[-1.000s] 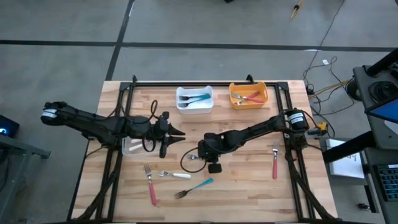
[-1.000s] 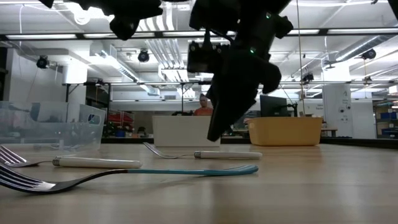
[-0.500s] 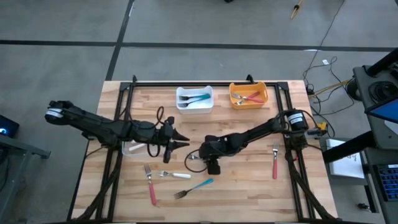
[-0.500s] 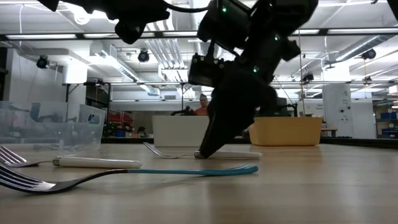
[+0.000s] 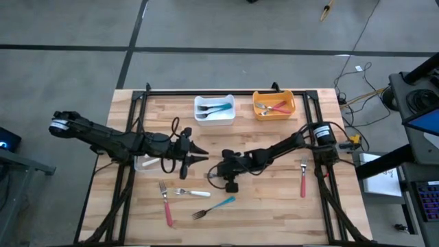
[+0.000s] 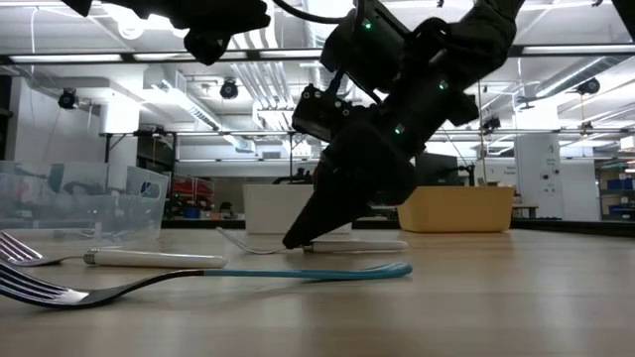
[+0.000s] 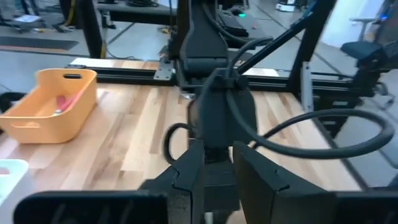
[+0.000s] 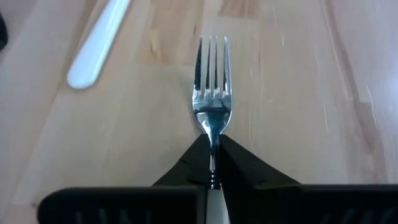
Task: Sort silverware by color (type)
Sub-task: Put the top white fork into the transparent bin
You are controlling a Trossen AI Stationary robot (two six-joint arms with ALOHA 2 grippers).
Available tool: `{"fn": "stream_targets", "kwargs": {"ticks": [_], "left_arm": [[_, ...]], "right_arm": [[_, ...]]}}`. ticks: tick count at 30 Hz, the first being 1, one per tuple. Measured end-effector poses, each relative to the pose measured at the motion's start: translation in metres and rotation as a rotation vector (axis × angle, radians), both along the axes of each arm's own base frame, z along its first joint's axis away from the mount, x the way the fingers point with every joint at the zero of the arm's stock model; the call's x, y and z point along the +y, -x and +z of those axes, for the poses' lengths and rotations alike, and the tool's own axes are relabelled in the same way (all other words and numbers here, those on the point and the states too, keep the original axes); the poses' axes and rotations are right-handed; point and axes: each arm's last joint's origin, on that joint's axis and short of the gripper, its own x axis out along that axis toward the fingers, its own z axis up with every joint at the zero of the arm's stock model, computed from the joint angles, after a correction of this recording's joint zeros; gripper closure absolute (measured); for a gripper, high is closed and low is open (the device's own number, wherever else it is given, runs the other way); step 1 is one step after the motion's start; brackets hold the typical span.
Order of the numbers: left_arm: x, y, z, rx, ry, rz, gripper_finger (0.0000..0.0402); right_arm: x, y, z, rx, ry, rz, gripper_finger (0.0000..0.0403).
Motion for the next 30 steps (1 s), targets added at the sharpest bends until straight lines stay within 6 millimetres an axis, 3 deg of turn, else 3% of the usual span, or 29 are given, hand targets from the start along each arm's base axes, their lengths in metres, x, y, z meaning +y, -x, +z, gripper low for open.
{"fn": "stream_targets", "kwargs": {"ticks": [6,9,12,19,25,30], "left_arm": [[0.002,0.000,-0.001,0.003,-0.052,0.068,0.0335],[0.003,0.001,-0.001,0.008,-0.064,0.095,0.0335],[0.004,0.003,0.001,0.006,-0.066,0.111,0.0335],[0.006,0.007,0.003,0.012,-0.080,0.151,0.0335],[0.008,0.011,-0.001,0.069,-0.105,0.172,0.0335],[0.004,0.004,-0.020,0.194,-0.068,0.091,0.0335]], "right_arm": [[-0.002,0.003,0.023,-0.074,0.055,0.056,0.0394],[-0.004,0.006,0.045,-0.146,0.111,0.054,0.0396],[-0.009,0.015,0.067,-0.237,0.140,0.039,0.0396],[-0.027,0.047,0.097,-0.496,0.128,-0.028,0.0395],[-0.030,0.064,0.088,-0.493,0.108,-0.029,0.0395],[-0.029,0.069,0.069,-0.447,0.068,-0.026,0.0394]]}}
